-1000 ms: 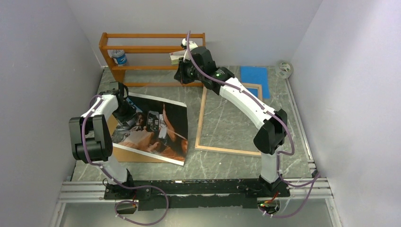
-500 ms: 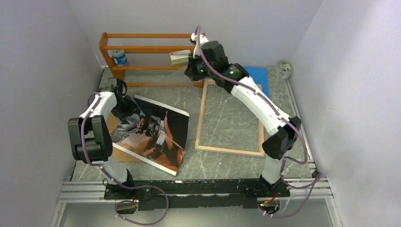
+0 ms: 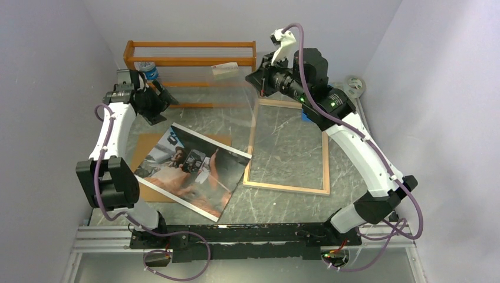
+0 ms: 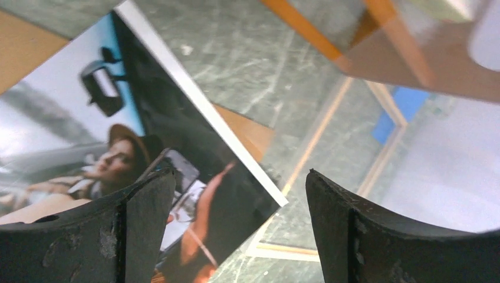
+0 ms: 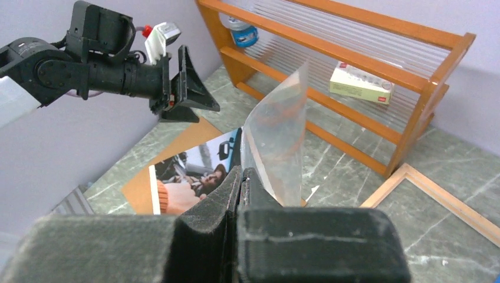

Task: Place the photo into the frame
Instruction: Pick up the photo frame item at the center of the board.

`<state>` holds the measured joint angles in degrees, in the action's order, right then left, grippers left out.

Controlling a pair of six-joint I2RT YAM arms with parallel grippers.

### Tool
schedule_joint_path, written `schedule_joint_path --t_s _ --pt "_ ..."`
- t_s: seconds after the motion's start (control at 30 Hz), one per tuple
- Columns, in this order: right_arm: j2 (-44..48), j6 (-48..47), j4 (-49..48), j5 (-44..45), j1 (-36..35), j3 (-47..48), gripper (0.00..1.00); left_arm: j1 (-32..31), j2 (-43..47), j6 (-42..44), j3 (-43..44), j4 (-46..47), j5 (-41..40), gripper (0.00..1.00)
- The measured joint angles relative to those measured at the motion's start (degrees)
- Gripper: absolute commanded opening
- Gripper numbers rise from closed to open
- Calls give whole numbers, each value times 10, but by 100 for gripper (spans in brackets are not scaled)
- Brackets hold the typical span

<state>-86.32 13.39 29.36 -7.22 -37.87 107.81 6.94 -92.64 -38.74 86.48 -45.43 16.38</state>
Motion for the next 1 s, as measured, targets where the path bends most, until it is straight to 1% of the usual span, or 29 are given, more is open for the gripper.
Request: schedule_joint_path --t_s 0.13,0.2,0.43,0.6,0.7,0.87,1.0 --pt "5 -5 -3 -19 0 0 0 1 32 10 0 45 68 85" --pt "5 -10 -3 -31 0 0 0 1 49 30 0 74 101 85" --pt "19 -26 10 -72 0 7 0 -6 112 143 0 191 224 85" --pt "36 -42 28 -104 0 29 0 -33 156 219 1 274 287 85" --pt "50 -50 38 -128 0 40 0 -58 158 265 33 271 318 85" --pt "76 -60 45 -174 0 51 0 -121 154 366 109 219 348 86" --pt "81 -64 47 -207 0 60 0 -134 157 436 139 165 379 86"
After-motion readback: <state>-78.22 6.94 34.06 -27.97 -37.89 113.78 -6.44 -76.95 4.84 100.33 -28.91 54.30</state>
